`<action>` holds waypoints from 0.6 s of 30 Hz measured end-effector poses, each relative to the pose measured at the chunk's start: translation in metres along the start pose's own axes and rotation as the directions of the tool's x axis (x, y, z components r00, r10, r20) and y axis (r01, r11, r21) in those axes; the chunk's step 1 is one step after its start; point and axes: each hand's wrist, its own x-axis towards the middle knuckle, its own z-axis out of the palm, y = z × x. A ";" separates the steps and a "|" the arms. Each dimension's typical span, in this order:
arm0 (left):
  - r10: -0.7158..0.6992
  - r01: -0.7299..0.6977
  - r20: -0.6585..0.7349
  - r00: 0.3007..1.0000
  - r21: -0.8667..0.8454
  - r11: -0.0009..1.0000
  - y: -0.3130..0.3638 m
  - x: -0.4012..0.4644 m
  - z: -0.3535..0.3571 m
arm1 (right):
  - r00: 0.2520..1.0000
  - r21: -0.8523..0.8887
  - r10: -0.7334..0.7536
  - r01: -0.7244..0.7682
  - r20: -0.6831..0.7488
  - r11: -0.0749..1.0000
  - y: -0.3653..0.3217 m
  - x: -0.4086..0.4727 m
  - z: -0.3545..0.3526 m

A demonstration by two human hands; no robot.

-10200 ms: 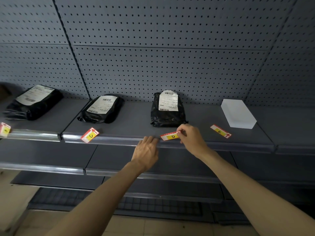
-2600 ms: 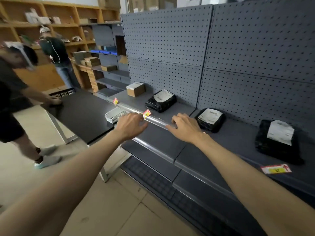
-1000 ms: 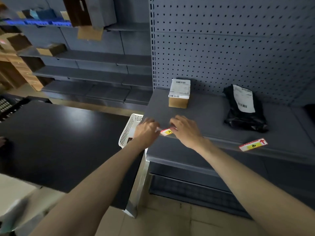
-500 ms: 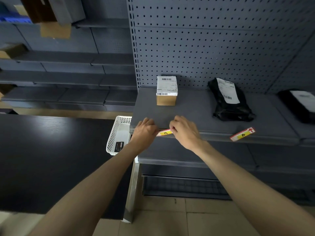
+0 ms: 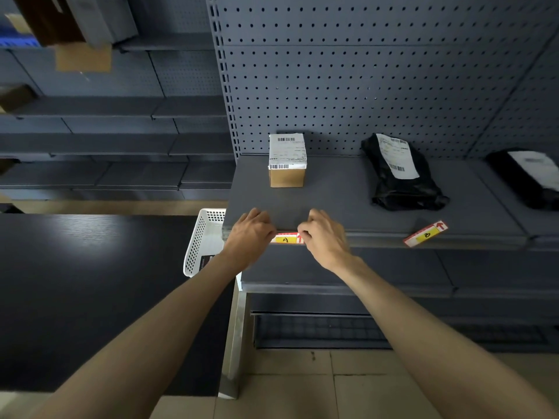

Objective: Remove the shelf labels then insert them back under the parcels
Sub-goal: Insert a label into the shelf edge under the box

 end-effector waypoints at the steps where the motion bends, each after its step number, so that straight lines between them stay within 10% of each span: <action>1: -0.008 0.008 0.001 1.000 -0.003 1.000 0.000 -0.001 0.001 | 1.000 0.000 -0.004 0.004 0.006 1.000 0.000 0.000 0.001; 18: 0.018 -0.020 -0.022 1.000 -0.084 0.996 0.104 0.051 0.030 | 0.999 -0.073 0.050 -0.050 0.000 0.996 0.117 -0.052 -0.070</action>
